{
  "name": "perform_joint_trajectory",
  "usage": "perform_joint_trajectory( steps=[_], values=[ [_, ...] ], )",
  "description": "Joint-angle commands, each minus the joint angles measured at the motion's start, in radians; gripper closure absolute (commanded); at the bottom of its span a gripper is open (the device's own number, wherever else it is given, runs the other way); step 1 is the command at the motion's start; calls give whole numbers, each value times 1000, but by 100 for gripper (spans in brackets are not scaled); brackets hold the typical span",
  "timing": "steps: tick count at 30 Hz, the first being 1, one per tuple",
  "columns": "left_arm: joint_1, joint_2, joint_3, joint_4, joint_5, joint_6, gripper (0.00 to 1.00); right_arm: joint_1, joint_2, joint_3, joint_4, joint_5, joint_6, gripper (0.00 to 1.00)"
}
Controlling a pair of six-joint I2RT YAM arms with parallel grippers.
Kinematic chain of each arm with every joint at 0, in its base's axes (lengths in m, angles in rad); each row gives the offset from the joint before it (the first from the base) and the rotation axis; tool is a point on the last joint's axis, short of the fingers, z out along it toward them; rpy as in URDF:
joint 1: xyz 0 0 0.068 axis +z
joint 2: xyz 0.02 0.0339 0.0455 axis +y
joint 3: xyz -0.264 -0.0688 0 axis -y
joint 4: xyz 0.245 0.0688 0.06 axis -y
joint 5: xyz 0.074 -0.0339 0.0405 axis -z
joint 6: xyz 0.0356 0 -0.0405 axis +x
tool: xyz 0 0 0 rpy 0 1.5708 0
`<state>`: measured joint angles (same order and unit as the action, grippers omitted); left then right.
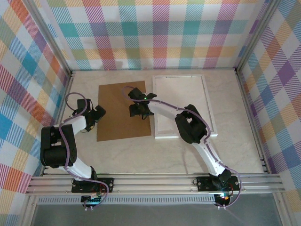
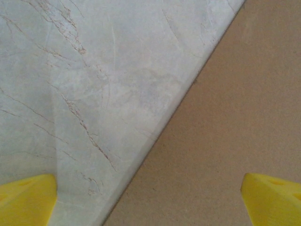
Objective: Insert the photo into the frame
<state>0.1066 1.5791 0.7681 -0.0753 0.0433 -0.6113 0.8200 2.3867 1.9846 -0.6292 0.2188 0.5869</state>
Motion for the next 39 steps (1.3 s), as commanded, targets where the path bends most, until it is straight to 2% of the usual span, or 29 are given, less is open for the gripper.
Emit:
perform_joint_trajectory(
  steps=[1,3,12,18,28,39],
  values=[
    [-42,23,7,40,112,6,0,27,51,23,2,-131,-4,12],
    [-42,19,8,32,101,13,0,28,31,14,18,-134,-8,12],
    [-42,33,18,28,99,21,0,18,-79,-23,7,0,-44,11],
    [-41,42,16,35,109,19,0,15,-92,-79,28,6,-29,11],
    [-42,57,8,48,138,10,0,15,3,-49,46,-101,2,11],
    [-70,55,3,72,211,-25,0,22,13,-36,105,-212,14,11]
  ],
)
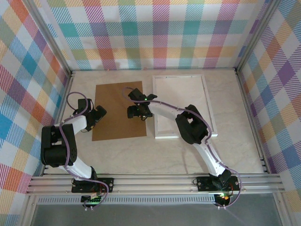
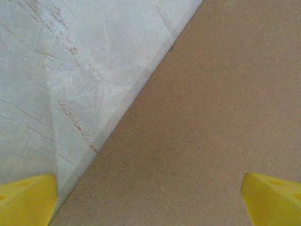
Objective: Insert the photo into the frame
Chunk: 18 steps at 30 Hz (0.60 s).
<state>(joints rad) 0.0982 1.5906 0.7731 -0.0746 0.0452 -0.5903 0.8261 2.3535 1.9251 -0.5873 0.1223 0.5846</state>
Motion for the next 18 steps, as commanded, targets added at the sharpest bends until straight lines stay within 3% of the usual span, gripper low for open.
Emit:
perform_joint_trajectory(
  steps=[1,18],
  values=[
    [-64,38,-3,70,213,-48,0,16,43,23,69,-122,17,11],
    [-126,40,-9,112,291,-111,0,-10,-148,-50,196,-212,29,11]
  ],
)
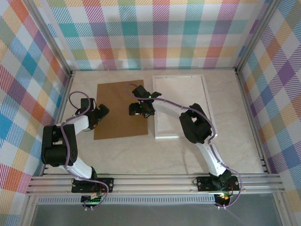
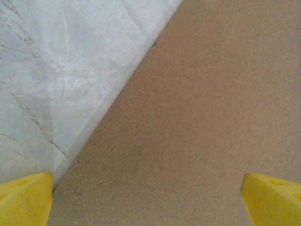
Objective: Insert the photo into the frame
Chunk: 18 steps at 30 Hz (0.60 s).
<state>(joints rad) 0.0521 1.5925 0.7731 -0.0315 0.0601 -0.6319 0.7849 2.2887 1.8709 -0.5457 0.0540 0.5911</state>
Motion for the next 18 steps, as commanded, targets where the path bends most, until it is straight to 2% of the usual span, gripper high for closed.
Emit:
perform_joint_trajectory(
  steps=[1,9,18],
  values=[
    [-83,42,-9,75,281,-73,0,31,-88,-2,157,-144,25,11],
    [-127,61,2,98,296,-95,0,15,-162,-86,191,-142,32,11],
    [-251,122,64,119,293,-133,0,-31,-229,-200,219,-156,20,11]
  ],
)
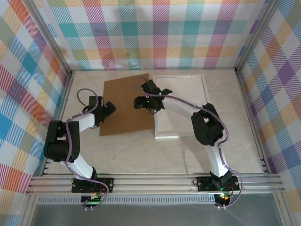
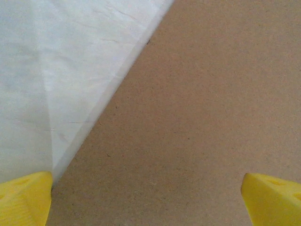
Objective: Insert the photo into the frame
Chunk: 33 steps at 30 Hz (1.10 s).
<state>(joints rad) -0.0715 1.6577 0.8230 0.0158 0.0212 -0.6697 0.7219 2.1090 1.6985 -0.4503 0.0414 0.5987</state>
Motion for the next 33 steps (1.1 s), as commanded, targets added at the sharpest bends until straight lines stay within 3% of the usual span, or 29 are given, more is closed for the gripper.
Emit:
perform_joint_trajectory(
  steps=[1,10,26,33],
  values=[
    [-138,63,19,73,329,-101,0,25,-57,-51,134,-155,15,11],
    [-171,100,43,53,328,-100,0,-33,-130,-214,165,-140,24,10],
    [-154,69,50,-81,261,-27,0,-144,-130,-218,104,-52,-29,3],
    [-149,65,51,-101,252,-16,0,-163,-99,-238,140,-87,-27,4]
  ],
)
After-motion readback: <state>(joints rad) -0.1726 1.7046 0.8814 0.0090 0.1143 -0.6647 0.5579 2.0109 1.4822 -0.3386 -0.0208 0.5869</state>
